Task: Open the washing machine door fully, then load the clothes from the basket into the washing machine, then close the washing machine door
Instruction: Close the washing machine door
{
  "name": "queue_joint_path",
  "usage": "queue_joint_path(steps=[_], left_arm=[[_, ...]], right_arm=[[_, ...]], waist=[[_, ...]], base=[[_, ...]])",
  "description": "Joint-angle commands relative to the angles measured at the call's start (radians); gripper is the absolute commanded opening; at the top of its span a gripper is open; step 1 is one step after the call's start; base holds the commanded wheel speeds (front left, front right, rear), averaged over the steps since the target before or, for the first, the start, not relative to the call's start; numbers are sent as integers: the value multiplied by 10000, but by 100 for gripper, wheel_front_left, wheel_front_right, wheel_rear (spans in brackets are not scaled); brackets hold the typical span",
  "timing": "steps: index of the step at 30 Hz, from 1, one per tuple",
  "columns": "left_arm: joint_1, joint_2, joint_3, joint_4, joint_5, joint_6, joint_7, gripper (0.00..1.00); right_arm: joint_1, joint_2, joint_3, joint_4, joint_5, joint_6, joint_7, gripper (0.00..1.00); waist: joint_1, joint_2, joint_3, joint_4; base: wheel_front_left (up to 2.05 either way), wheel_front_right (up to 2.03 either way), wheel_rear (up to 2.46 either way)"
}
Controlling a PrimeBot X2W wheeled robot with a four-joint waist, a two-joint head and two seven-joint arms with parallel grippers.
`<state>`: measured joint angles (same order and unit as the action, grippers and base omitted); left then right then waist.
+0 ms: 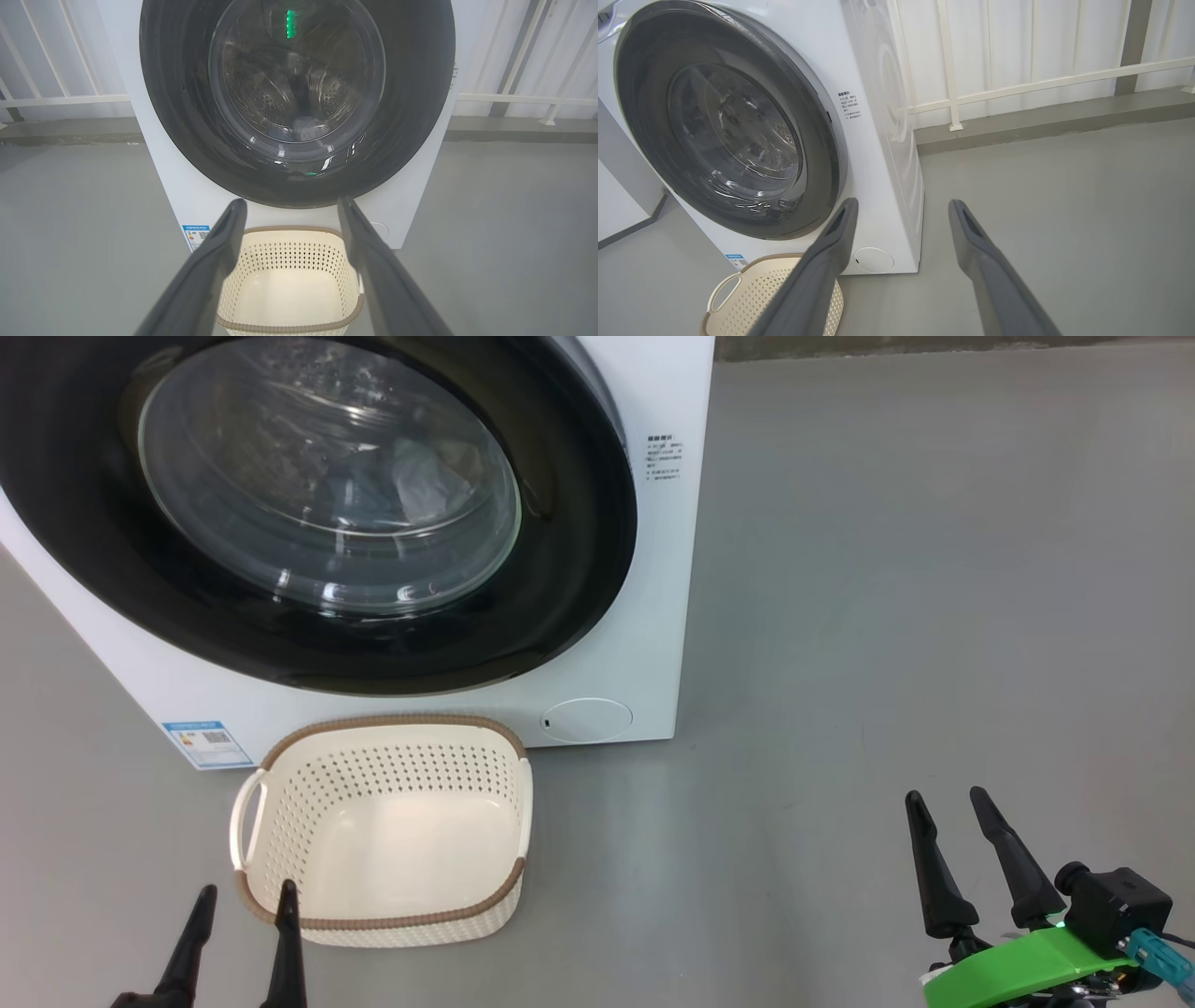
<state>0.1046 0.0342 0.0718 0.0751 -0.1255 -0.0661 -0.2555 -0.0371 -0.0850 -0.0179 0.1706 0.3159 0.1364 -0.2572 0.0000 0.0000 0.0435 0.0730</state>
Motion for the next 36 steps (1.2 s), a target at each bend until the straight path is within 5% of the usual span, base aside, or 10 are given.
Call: queue_joint_path(steps=[1, 36], left_arm=[[-209, 160, 295, -298, 57, 48, -63, 100], [-381, 160, 328, -283, 35, -6, -63, 100]], right_arm=[[-80, -47, 181, -288, -108, -57, -46, 100], [-99, 59, -29, -301, -212, -57, -46, 100]], waist=[[0, 0, 20, 4], [0, 0, -15, 36]], base=[[0, 0, 0], [0, 0, 0]])
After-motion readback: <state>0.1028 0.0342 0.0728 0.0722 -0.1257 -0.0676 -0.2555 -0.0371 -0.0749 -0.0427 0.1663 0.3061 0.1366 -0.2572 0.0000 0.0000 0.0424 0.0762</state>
